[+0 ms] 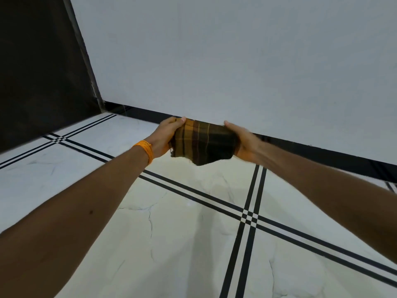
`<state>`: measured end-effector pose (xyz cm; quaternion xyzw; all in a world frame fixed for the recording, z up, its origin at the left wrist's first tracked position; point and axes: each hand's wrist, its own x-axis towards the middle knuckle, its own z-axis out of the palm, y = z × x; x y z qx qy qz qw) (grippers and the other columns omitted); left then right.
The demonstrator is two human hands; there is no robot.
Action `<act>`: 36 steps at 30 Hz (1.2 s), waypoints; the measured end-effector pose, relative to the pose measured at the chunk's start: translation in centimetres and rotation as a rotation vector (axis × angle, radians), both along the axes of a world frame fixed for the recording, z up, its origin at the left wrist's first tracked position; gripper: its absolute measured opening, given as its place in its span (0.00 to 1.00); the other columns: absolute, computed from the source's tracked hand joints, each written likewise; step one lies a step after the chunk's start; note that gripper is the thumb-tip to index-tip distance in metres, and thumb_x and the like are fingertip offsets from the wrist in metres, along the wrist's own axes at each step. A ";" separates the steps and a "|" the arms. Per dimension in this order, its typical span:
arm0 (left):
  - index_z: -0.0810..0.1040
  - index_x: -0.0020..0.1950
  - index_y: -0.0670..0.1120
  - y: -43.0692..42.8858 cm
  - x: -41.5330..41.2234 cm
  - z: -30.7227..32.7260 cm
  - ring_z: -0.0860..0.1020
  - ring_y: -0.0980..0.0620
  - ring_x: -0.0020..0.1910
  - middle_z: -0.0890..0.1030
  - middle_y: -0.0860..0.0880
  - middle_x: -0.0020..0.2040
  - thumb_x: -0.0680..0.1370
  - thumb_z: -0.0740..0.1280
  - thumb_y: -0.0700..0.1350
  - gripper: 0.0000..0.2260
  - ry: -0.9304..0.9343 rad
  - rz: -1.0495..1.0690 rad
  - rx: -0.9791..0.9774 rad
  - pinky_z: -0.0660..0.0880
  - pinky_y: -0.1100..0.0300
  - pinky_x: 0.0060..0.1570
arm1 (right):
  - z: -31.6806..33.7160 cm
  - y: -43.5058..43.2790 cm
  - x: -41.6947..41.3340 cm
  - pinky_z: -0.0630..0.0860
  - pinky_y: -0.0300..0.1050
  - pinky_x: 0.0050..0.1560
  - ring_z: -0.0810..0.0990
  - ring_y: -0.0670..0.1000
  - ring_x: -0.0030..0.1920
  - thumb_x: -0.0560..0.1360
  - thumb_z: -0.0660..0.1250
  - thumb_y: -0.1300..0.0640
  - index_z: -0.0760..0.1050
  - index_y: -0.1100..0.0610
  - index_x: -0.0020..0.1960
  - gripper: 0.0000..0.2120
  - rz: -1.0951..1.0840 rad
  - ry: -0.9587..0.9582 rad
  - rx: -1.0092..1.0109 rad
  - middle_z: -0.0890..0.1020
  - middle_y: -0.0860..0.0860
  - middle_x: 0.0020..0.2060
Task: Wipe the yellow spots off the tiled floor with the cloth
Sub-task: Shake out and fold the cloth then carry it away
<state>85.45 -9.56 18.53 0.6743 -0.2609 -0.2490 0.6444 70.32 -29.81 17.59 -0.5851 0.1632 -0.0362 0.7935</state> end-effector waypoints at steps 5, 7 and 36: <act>0.77 0.57 0.42 0.0 0.5 -1.1 0.80 0.47 0.48 0.80 0.45 0.43 0.84 0.57 0.54 0.18 0.038 -0.026 0.175 0.76 0.53 0.54 | 0.4 0.8 0.0 0.80 0.47 0.57 0.82 0.56 0.60 0.76 0.70 0.61 0.77 0.61 0.61 0.14 0.165 0.077 -0.101 0.83 0.57 0.58; 0.77 0.61 0.44 0.3 0.5 -1.0 0.80 0.47 0.47 0.81 0.45 0.45 0.83 0.57 0.54 0.17 0.056 -0.036 0.212 0.77 0.54 0.50 | 1.5 -0.2 -0.1 0.78 0.50 0.62 0.80 0.56 0.62 0.78 0.68 0.57 0.78 0.60 0.61 0.13 0.118 -0.026 -0.012 0.83 0.57 0.58; 0.79 0.62 0.40 0.3 1.3 -2.4 0.76 0.42 0.59 0.80 0.40 0.58 0.80 0.67 0.43 0.13 -0.299 -0.212 0.497 0.74 0.60 0.53 | 1.1 -0.8 0.8 0.79 0.43 0.50 0.79 0.56 0.57 0.73 0.73 0.68 0.78 0.59 0.54 0.11 0.097 0.172 -0.694 0.80 0.57 0.53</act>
